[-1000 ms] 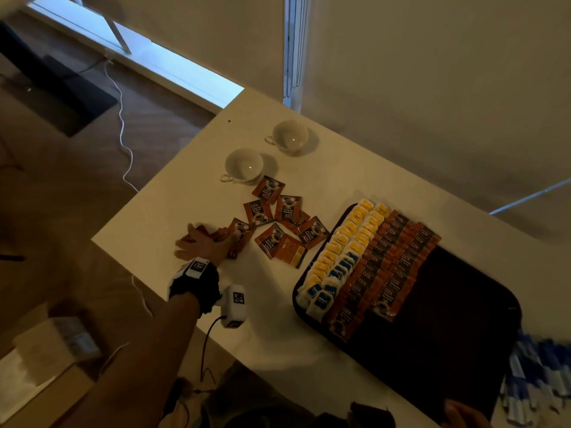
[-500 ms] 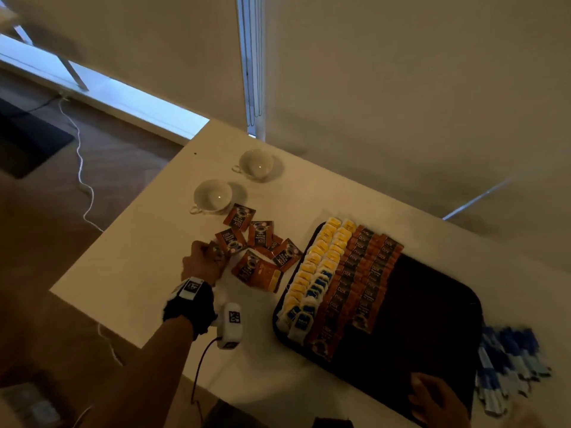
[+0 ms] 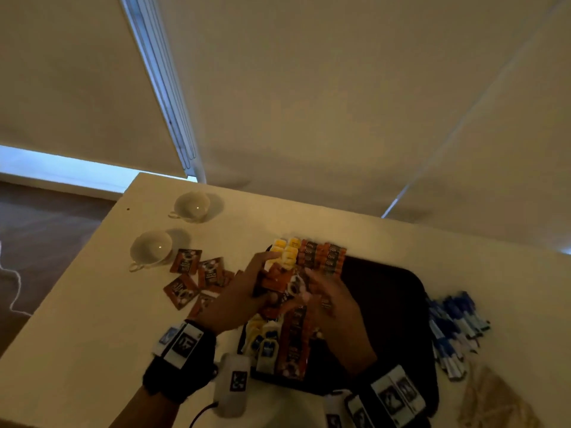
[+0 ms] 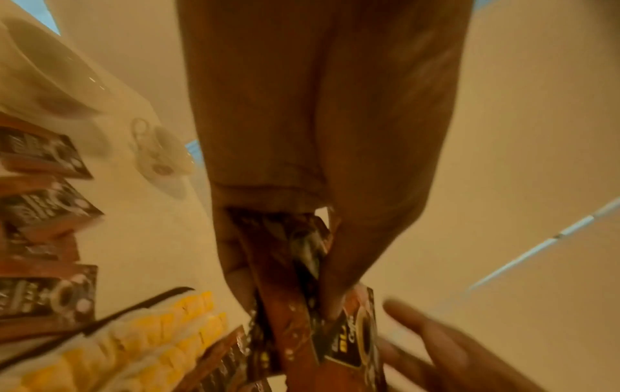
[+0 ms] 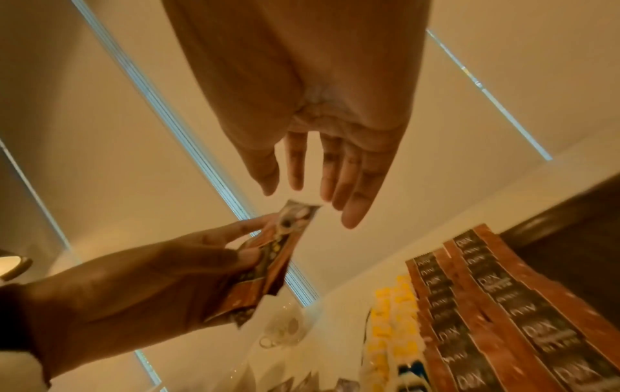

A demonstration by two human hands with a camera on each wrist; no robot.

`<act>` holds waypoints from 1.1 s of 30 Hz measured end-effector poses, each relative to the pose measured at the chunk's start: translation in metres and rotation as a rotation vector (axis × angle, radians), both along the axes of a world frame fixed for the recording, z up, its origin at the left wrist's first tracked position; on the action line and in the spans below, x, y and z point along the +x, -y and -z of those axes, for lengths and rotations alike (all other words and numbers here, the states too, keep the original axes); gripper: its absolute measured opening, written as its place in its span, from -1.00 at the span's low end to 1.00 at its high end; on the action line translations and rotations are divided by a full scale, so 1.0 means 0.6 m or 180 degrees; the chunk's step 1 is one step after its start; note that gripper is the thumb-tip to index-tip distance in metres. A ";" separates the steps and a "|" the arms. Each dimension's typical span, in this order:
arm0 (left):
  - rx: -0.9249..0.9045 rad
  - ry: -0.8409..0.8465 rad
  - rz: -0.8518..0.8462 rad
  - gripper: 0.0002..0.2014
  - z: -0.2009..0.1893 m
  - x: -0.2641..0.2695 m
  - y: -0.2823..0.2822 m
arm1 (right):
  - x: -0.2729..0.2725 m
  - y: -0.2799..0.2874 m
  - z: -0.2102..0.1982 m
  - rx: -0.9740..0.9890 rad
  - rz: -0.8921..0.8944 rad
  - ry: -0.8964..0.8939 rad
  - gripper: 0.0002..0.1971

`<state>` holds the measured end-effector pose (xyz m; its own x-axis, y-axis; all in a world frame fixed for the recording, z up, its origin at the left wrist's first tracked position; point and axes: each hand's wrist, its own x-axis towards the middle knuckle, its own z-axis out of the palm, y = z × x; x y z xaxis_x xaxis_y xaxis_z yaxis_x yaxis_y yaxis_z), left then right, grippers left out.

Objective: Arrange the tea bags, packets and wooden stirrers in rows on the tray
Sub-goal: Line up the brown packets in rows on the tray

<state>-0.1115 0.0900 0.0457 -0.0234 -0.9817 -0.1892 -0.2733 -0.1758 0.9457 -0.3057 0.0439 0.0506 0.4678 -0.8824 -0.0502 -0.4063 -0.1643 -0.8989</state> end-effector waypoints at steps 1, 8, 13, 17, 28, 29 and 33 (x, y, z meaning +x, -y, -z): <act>-0.0057 0.0007 0.0088 -0.36 -0.001 -0.012 0.010 | 0.004 0.007 0.000 -0.0108 -0.0021 -0.0019 -0.67; -0.0254 -0.0368 -0.0341 -0.66 -0.016 -0.066 0.046 | -0.036 0.025 -0.012 0.0198 0.0685 0.0459 -0.68; -0.0126 -0.0500 -0.0336 -0.72 -0.018 -0.087 0.054 | -0.056 0.037 -0.006 0.0727 0.1393 0.0620 -0.74; -0.0041 -0.0708 -0.0268 -0.66 -0.021 -0.102 0.053 | -0.069 0.036 -0.011 0.1397 0.1632 0.1246 -0.75; 0.0219 -0.0834 -0.0678 -0.72 -0.017 -0.130 0.059 | -0.071 0.026 -0.029 0.2131 0.1639 0.1821 -0.93; 0.0222 -0.0883 -0.0730 -0.72 -0.016 -0.132 0.059 | -0.071 0.025 -0.028 0.2171 0.1626 0.1800 -0.95; -0.0096 -0.0768 -0.1065 -0.78 -0.019 -0.150 0.056 | -0.066 0.017 -0.023 0.1931 0.1412 0.1302 -0.81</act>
